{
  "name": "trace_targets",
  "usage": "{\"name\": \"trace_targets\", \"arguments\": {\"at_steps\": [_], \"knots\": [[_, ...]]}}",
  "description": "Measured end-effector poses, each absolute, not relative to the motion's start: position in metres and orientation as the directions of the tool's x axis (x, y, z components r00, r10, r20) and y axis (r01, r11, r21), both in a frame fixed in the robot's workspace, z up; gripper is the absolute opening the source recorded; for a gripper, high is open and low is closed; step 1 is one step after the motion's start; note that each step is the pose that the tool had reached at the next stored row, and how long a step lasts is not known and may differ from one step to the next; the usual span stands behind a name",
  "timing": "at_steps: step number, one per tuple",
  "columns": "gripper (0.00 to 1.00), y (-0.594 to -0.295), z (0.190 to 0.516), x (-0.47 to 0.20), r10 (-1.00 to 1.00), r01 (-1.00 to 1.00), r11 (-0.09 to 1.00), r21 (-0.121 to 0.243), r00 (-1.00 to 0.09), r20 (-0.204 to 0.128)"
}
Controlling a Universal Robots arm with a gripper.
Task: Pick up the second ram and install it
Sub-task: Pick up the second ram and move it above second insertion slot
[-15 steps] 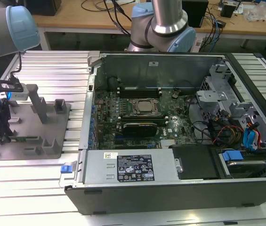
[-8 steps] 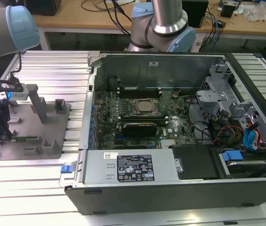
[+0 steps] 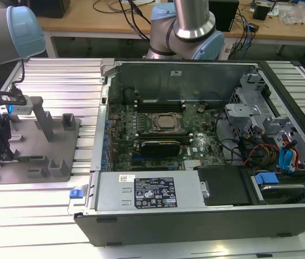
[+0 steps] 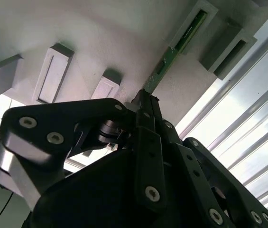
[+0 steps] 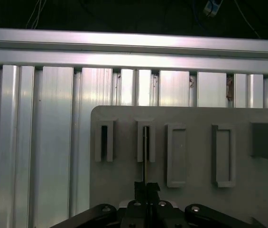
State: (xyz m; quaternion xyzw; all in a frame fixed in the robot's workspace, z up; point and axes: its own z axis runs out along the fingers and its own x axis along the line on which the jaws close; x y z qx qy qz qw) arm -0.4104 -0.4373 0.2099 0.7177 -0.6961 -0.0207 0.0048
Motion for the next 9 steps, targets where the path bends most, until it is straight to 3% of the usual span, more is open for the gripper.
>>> {"name": "trace_targets", "arguments": {"at_steps": [9], "knots": [[0.09,-0.437,0.222,-0.410,-0.999,-0.999,-0.031,0.036,0.030,-0.023]]}}
